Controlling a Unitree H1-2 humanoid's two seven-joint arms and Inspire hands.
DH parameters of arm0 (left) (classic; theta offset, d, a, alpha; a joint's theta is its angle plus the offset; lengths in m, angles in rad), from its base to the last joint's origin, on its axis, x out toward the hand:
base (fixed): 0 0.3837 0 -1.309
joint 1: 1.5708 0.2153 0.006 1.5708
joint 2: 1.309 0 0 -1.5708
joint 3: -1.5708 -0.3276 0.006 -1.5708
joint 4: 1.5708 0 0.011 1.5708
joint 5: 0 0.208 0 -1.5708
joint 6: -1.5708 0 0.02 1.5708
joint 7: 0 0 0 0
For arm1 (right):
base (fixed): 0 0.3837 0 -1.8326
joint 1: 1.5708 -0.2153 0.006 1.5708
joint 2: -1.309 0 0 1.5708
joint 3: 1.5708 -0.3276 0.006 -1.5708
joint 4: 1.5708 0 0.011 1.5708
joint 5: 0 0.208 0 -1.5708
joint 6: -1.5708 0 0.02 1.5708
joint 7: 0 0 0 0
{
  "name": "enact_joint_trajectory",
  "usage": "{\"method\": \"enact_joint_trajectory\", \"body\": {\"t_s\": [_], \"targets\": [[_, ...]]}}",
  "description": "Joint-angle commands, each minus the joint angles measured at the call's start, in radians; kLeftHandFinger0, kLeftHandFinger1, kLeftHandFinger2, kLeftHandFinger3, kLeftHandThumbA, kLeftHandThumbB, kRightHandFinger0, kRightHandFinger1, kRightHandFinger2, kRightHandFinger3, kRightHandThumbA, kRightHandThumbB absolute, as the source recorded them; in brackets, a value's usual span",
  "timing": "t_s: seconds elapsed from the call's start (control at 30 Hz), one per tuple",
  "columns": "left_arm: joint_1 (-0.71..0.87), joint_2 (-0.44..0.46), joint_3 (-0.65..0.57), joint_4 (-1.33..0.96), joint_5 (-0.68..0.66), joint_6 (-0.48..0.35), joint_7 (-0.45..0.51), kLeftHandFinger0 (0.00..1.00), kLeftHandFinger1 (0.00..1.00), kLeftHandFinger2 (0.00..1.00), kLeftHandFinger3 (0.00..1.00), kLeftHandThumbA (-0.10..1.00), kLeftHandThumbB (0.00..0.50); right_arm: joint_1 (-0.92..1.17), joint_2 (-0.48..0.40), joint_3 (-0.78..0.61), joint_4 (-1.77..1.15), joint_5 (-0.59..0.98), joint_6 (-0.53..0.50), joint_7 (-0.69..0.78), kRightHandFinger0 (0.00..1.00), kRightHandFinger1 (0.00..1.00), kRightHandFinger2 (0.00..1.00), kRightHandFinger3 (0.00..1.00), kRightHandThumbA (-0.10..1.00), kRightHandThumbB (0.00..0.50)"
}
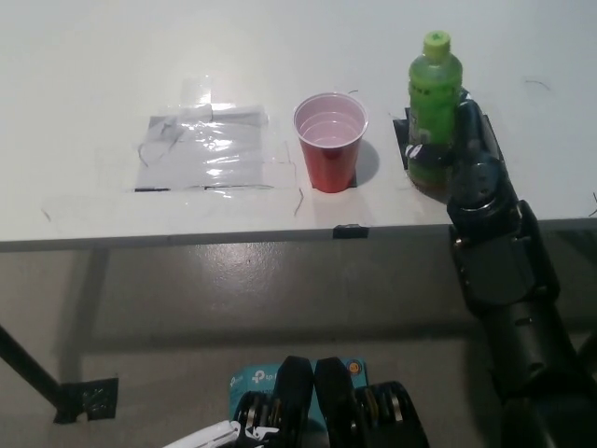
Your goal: The robot uses its right hand to pick up a bottle kept in the middle of the desk and tilt it into a cup kept next to it to pour water out
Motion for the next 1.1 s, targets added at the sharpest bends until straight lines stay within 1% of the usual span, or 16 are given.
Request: {"method": "enact_joint_trajectory", "body": {"t_s": [0.0, 0.03, 0.13, 0.2, 0.43, 0.5, 0.57, 0.67, 0.73, 0.8, 0.83, 0.9, 0.93, 0.97, 1.0, 1.07], "targets": [[-0.011, 0.006, -0.001, -0.013, -0.003, 0.000, -0.023, 1.00, 1.00, 1.00, 1.00, 0.37, 0.500, -0.043, -0.015, 0.029, -0.023, 0.024, -0.160, -0.132, 0.00, 0.00, 0.01, 1.00, 0.23, 0.000], [-0.011, 0.006, -0.001, -0.015, -0.001, 0.002, -0.022, 1.00, 1.00, 1.00, 1.00, 0.37, 0.500, -0.038, -0.016, 0.040, -0.033, 0.014, -0.194, -0.172, 0.00, 0.00, 0.00, 0.86, -0.07, 0.000], [-0.009, 0.007, -0.001, -0.013, -0.007, 0.004, -0.025, 1.00, 1.00, 1.00, 1.00, 0.37, 0.500, -0.028, -0.022, 0.060, -0.042, 0.006, -0.216, -0.199, 0.00, 0.00, 0.00, 0.33, -0.10, 0.000], [-0.009, 0.006, 0.000, -0.011, -0.007, 0.001, -0.024, 1.00, 1.00, 1.00, 1.00, 0.36, 0.500, -0.019, -0.028, 0.078, -0.051, 0.002, -0.246, -0.217, 0.00, 0.00, 0.00, 0.21, -0.10, 0.000], [-0.011, 0.008, -0.002, -0.020, -0.011, 0.012, -0.027, 1.00, 1.00, 1.00, 1.00, 0.34, 0.500, 0.012, -0.095, 0.228, -0.102, -0.080, -0.280, -0.215, 0.00, 0.00, 0.00, 0.22, -0.10, 0.000], [-0.011, 0.007, -0.001, -0.021, -0.009, 0.016, -0.025, 1.00, 1.00, 1.00, 1.00, 0.34, 0.500, 0.014, -0.117, 0.267, -0.115, -0.092, -0.281, -0.205, 0.00, 0.00, 0.01, 0.25, -0.10, 0.000], [-0.011, 0.004, 0.000, -0.016, -0.013, 0.012, -0.026, 1.00, 1.00, 1.00, 1.00, 0.33, 0.500, 0.014, -0.146, 0.318, -0.132, -0.122, -0.269, -0.181, 0.00, 0.00, 0.05, 0.31, -0.10, 0.004], [-0.011, 0.009, 0.002, -0.022, -0.016, 0.020, -0.028, 1.00, 1.00, 1.00, 1.00, 0.33, 0.500, 0.008, -0.194, 0.410, -0.149, -0.177, -0.286, -0.158, 0.00, 0.00, 0.08, 0.34, -0.10, 0.020], [-0.012, 0.018, 0.003, -0.023, -0.015, 0.014, -0.033, 1.00, 1.00, 1.00, 1.00, 0.34, 0.500, 0.002, -0.221, 0.470, -0.150, -0.213, -0.308, -0.161, 0.00, 0.00, 0.08, 0.32, -0.10, 0.009], [-0.011, 0.015, 0.007, -0.018, -0.021, 0.013, -0.034, 1.00, 1.00, 1.00, 1.00, 0.34, 0.500, -0.003, -0.250, 0.524, -0.156, -0.240, -0.335, -0.152, 0.00, 0.00, 0.07, 0.36, -0.10, 0.005], [-0.011, 0.016, 0.005, -0.020, -0.016, 0.011, -0.034, 1.00, 1.00, 1.00, 1.00, 0.33, 0.500, -0.008, -0.275, 0.570, -0.149, -0.276, -0.360, -0.157, 0.00, 0.00, 0.07, 0.40, -0.03, 0.039], [-0.011, 0.018, 0.005, -0.021, -0.011, 0.012, -0.036, 1.00, 1.00, 1.00, 1.00, 0.34, 0.500, -0.013, -0.293, 0.603, -0.148, -0.282, -0.367, -0.140, 0.00, 0.00, 0.09, 0.44, -0.02, 0.060], [-0.012, 0.019, 0.004, -0.022, -0.007, 0.014, -0.037, 1.00, 1.00, 1.00, 1.00, 0.35, 0.500, -0.022, -0.310, 0.634, -0.136, -0.309, -0.378, -0.144, 0.00, 0.00, 0.09, 0.44, 0.02, 0.100], [-0.013, 0.020, 0.002, -0.022, -0.005, 0.015, -0.037, 1.00, 1.00, 1.00, 1.00, 0.36, 0.500, -0.024, -0.316, 0.647, -0.139, -0.319, -0.370, -0.137, 0.00, 0.00, 0.09, 0.45, 0.03, 0.102], [-0.014, 0.021, 0.002, -0.022, -0.005, 0.016, -0.039, 1.00, 1.00, 1.00, 1.00, 0.35, 0.500, -0.028, -0.327, 0.665, -0.147, -0.334, -0.353, -0.117, 0.00, 0.00, 0.09, 0.45, 0.04, 0.125], [-0.014, 0.018, 0.005, -0.024, -0.010, 0.022, -0.038, 1.00, 1.00, 1.00, 1.00, 0.34, 0.500, -0.041, -0.341, 0.690, -0.146, -0.361, -0.335, -0.096, 0.00, 0.00, 0.09, 0.46, 0.00, 0.125]]}}
